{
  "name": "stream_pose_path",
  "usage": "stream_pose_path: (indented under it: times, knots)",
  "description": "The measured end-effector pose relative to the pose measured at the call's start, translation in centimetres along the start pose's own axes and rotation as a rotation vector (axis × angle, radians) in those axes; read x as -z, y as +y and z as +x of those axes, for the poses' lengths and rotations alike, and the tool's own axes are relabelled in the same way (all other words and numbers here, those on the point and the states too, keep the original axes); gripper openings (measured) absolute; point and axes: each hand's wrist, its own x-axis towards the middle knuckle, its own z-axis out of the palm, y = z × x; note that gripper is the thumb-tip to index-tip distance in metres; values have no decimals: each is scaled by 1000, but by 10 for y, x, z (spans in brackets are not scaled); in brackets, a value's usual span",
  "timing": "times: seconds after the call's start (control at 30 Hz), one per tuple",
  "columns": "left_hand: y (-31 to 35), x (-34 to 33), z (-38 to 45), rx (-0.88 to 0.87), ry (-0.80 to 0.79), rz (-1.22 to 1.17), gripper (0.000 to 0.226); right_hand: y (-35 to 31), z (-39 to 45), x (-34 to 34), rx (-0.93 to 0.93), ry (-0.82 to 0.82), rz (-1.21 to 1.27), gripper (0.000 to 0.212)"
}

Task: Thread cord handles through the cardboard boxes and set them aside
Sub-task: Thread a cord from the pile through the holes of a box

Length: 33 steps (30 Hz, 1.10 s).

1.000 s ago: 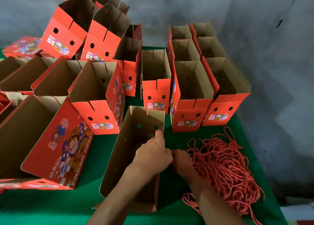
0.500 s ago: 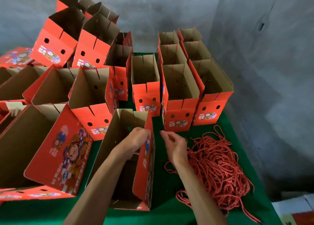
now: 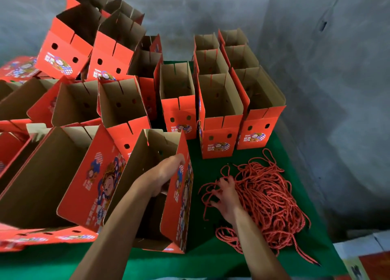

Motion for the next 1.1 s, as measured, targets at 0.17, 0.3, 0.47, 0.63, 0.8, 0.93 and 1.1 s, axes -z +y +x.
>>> stream_pose_path:
  times: [0.17,0.3,0.47,0.63,0.8,0.93,1.1]
  knots:
    - [-8,-1,0,33,-112,33,40,17,-6,27,308,171,-735,48]
    - [-12,-1,0,27,-98,29,43,34,-6,28,296,81,-1048,15]
    - [-14,2,-6,21,-16,41,41,61,0,6,139,27,-1375,24]
    - [-6,7,-21,-16,13,-9,40,68,7,-3,59,-26,-1273,12]
    - [8,3,-19,-21,36,38,42,52,-5,-17,185,-124,-717,26]
    - [36,-6,-20,48,99,61,41,16,-12,-47,237,-172,-166,11]
    - [38,-8,-36,54,41,-84,43,-10,-13,-67,294,-258,-87,14]
